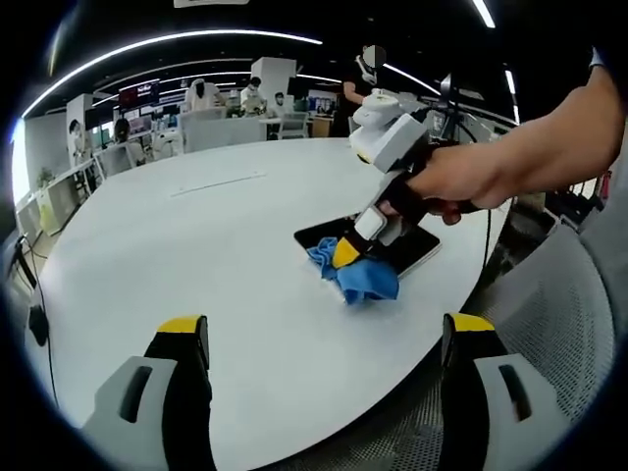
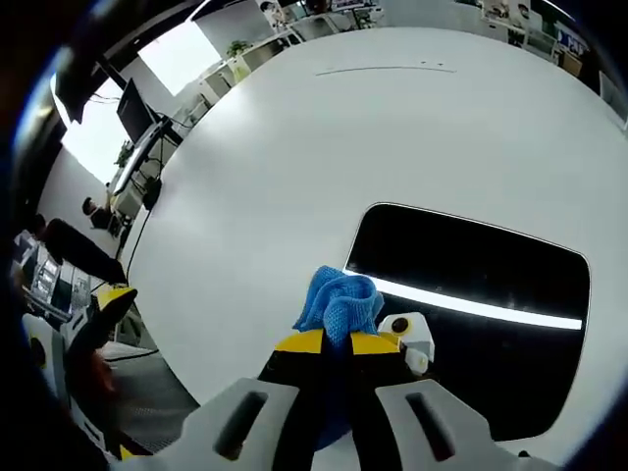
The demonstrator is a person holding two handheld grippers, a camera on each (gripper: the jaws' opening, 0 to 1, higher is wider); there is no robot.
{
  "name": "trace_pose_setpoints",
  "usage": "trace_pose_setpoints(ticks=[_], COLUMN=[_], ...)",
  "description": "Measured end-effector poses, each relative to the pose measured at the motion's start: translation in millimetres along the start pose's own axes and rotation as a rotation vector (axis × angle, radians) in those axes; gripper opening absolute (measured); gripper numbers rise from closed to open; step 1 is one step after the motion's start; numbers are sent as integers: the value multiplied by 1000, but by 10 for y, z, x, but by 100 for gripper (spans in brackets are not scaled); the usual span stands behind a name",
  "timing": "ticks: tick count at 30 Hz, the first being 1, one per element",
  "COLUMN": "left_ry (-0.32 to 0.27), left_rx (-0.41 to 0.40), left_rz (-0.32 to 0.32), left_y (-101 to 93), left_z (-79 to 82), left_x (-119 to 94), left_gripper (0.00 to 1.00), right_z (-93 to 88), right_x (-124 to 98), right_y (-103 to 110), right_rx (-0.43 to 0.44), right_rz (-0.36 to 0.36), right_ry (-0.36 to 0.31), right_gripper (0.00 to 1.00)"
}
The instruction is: Wipe the mirror surface with the cleaning cloth until all visible marks leave the cleaned area.
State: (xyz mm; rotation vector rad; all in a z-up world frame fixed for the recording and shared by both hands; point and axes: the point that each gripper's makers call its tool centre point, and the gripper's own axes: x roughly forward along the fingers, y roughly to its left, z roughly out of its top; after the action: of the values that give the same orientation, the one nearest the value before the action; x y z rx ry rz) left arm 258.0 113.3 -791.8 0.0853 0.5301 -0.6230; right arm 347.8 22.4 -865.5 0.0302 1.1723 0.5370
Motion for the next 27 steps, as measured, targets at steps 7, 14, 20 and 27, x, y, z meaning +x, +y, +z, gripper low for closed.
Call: trace_pose_setpoints(ticks=[7,14,20,27], left_ry=[-25,-25,-22,-22], left_rx=[-28,-33,-34,-37], left_rz=[-18,-21,-18,-19], left_y=[-29,-32,-24,-26], left_z=[51,46,40,41], left_x=[-6,0,-2,3], left_gripper=[99,99,99,99], right_z=[125,287,418,527], right_x=[37,91,134,175], right_y=[-74,-149,-218,-275], right_rx=[0,-36,-40,-51], right_rz=[-8,-24,-32,-42], right_ry=[-6,-1,-3,-4], right_gripper=[2,2,2,2])
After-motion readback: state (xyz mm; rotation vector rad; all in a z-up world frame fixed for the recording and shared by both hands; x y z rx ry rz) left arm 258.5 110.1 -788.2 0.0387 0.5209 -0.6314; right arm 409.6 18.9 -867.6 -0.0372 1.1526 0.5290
